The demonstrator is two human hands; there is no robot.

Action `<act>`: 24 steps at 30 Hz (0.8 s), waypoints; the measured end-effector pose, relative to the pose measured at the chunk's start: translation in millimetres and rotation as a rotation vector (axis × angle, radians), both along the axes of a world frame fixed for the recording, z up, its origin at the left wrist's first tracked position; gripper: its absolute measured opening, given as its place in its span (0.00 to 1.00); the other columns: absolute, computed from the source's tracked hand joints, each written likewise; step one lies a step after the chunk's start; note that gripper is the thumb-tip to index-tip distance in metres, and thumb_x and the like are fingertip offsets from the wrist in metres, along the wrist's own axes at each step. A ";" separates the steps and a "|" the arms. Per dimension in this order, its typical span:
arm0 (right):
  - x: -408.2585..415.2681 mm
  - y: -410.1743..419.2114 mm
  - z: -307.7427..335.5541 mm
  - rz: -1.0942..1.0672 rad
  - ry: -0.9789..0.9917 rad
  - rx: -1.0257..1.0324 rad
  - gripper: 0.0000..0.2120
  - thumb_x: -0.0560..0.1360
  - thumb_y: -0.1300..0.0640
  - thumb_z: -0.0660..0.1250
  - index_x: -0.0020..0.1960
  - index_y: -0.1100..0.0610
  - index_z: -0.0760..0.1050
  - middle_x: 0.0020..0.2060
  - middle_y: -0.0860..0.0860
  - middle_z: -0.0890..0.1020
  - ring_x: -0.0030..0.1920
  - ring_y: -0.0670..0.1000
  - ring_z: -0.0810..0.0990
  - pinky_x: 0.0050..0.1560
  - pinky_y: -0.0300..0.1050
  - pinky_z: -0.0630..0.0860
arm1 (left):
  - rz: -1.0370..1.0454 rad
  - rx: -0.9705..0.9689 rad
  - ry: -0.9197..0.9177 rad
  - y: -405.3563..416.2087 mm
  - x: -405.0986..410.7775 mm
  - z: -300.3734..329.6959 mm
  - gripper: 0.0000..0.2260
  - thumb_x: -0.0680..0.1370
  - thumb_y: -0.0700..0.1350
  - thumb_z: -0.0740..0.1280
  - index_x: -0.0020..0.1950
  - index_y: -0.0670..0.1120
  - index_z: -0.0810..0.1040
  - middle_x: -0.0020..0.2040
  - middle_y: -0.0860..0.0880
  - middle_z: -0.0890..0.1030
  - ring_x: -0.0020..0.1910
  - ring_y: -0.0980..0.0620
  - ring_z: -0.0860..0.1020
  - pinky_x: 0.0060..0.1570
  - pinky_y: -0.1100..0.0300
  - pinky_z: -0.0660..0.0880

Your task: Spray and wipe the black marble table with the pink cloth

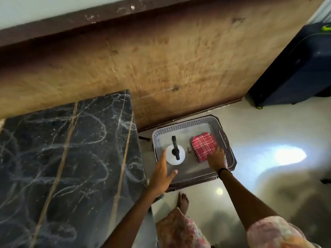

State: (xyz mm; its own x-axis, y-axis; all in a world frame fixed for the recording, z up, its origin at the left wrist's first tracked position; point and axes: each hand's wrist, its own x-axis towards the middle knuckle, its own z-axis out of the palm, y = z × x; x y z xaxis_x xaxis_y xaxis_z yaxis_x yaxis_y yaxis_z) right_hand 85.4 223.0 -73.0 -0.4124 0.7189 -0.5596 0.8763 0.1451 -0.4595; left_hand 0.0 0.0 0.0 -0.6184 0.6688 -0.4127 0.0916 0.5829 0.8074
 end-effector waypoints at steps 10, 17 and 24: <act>-23.0 24.6 -48.5 0.020 -0.074 0.025 0.38 0.75 0.53 0.69 0.76 0.64 0.51 0.72 0.65 0.61 0.71 0.66 0.61 0.69 0.63 0.61 | 0.147 -0.069 -0.022 45.9 -23.3 -55.1 0.43 0.74 0.42 0.70 0.74 0.56 0.41 0.78 0.46 0.54 0.76 0.46 0.58 0.73 0.53 0.57; -24.7 43.9 -68.5 -0.007 -0.108 0.044 0.38 0.67 0.51 0.78 0.68 0.65 0.64 0.61 0.63 0.74 0.62 0.65 0.73 0.63 0.63 0.70 | 0.224 -0.048 -0.003 62.2 -32.8 -67.5 0.39 0.71 0.41 0.73 0.70 0.65 0.53 0.70 0.45 0.70 0.67 0.46 0.69 0.66 0.46 0.67; -22.5 41.9 -59.5 0.046 0.072 -0.002 0.19 0.70 0.51 0.74 0.57 0.59 0.77 0.54 0.58 0.77 0.55 0.56 0.74 0.61 0.56 0.72 | 0.191 -0.072 0.105 70.0 -39.4 -62.3 0.30 0.70 0.39 0.72 0.68 0.47 0.63 0.58 0.48 0.78 0.54 0.47 0.76 0.53 0.56 0.71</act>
State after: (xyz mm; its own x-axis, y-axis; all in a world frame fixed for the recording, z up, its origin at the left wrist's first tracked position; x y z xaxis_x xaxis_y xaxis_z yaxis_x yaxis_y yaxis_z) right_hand 62.9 264.9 -132.6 -0.4841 0.6973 -0.5285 0.8332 0.1830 -0.5218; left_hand -39.4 70.0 -62.3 -0.7729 0.5067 -0.3820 0.0554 0.6537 0.7548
